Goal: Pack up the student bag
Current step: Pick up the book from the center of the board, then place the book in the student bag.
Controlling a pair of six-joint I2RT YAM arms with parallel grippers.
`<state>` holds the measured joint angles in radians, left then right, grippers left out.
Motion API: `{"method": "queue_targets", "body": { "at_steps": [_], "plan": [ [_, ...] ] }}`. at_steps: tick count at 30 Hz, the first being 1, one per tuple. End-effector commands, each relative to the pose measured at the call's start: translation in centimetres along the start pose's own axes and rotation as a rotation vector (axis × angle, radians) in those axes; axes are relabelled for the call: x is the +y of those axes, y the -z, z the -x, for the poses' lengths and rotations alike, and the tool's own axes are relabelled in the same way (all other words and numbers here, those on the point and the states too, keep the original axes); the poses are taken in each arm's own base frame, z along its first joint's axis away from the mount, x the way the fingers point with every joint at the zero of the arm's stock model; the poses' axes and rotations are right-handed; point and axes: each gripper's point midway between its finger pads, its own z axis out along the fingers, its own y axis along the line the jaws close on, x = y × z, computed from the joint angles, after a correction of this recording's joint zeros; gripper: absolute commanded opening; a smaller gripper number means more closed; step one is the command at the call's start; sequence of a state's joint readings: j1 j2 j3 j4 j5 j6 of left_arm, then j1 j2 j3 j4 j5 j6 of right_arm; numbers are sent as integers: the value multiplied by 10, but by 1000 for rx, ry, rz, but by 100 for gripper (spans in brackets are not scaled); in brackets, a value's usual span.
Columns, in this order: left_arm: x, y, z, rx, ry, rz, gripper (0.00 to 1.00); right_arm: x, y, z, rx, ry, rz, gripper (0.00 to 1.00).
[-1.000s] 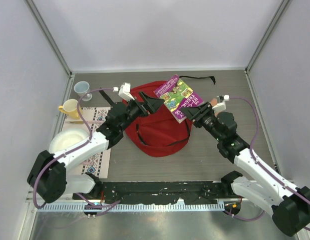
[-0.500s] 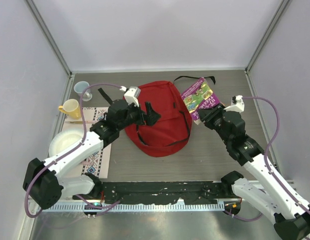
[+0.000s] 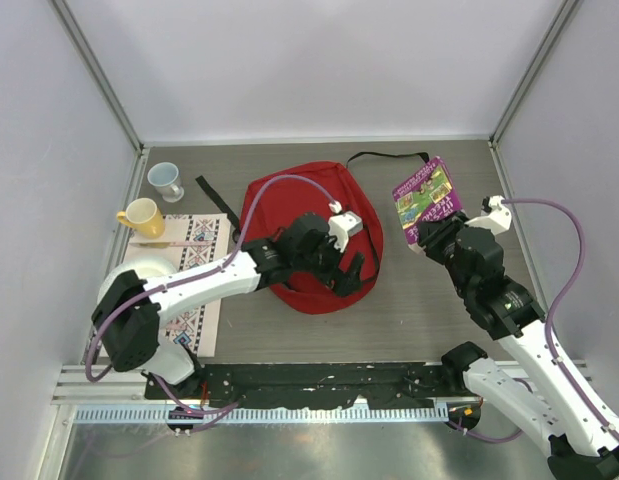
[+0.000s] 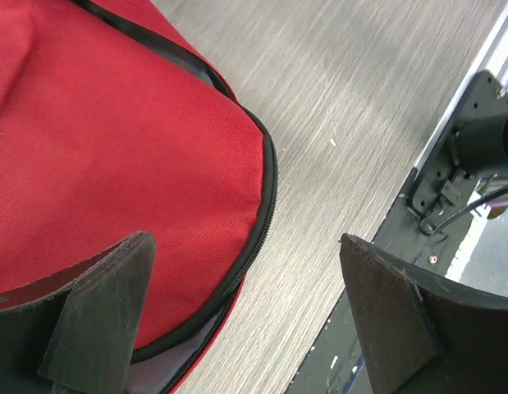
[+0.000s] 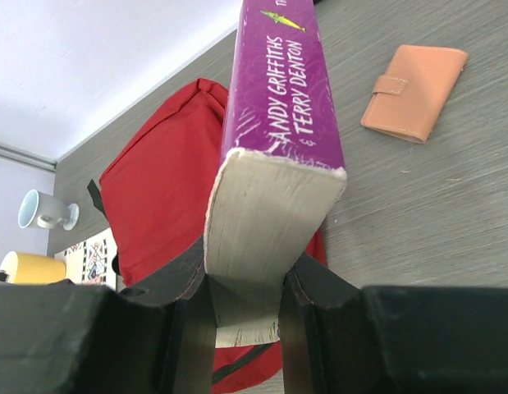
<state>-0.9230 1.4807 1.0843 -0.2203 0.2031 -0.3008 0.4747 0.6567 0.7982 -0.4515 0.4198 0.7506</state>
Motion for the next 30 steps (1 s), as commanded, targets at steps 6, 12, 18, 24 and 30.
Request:
{"method": "queue_targets", "body": {
  "at_steps": [6, 12, 18, 24, 30],
  "plan": [
    [-23, -21, -11, 103, -99, -49, 86, 24, 10, 41, -128, -75, 73, 1],
    [-19, -27, -16, 115, -104, -12, 75, 22, 8, 36, -116, -80, 69, 1],
    [-12, -33, -19, 125, -97, 23, 59, 19, 9, 35, -113, -82, 62, 1],
    [-10, -37, -17, 120, -87, 44, 31, 15, 11, 33, -112, -85, 51, 1],
    [-7, -35, -10, 97, -83, 70, 12, 13, 13, 33, -110, -87, 49, 1]
  ]
}}
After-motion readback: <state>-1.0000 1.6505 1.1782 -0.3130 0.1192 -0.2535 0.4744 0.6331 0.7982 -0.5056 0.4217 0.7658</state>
